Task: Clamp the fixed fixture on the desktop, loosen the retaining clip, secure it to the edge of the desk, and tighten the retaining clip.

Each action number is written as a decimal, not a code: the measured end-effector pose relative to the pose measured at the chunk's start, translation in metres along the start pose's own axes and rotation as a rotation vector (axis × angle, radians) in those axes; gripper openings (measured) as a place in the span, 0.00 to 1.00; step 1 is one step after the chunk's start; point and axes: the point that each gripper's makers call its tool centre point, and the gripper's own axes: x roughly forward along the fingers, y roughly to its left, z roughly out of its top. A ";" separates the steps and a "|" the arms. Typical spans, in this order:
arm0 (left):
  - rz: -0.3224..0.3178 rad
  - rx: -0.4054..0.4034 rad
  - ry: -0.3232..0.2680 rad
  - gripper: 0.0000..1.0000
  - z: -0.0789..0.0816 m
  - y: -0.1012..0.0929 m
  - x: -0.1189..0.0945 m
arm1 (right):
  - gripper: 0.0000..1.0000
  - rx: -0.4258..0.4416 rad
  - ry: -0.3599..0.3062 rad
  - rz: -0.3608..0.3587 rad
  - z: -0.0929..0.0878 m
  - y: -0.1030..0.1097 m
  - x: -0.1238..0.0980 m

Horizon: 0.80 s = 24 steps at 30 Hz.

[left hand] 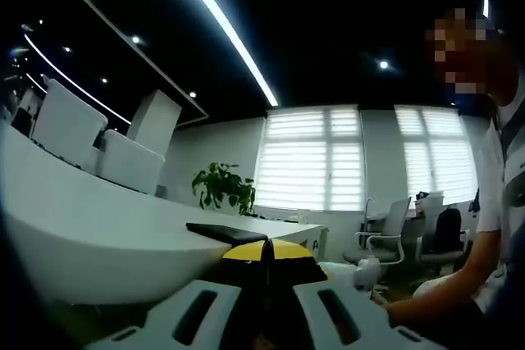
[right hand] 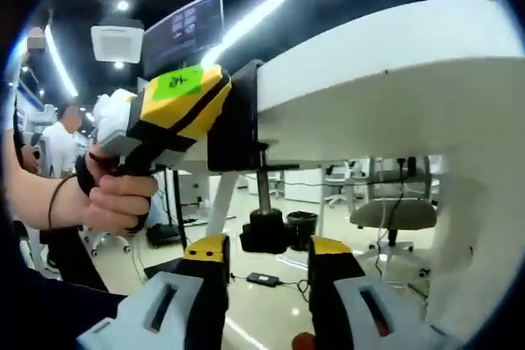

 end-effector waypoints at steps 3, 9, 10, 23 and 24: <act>0.001 -0.001 -0.002 0.02 0.000 0.000 0.000 | 0.43 -0.005 -0.024 -0.093 0.001 -0.004 -0.007; 0.000 -0.001 -0.002 0.02 0.000 0.001 0.000 | 0.49 0.092 -0.028 -0.536 0.000 -0.029 -0.040; 0.001 -0.001 -0.002 0.02 0.000 0.001 0.000 | 0.49 0.069 -0.023 -0.522 0.002 -0.023 -0.037; 0.007 0.002 0.001 0.02 0.000 0.001 0.000 | 0.31 -0.026 -0.009 -0.543 0.017 -0.021 0.001; 0.008 0.006 -0.001 0.02 0.000 0.000 0.000 | 0.31 -0.031 -0.019 -0.548 0.019 -0.023 0.001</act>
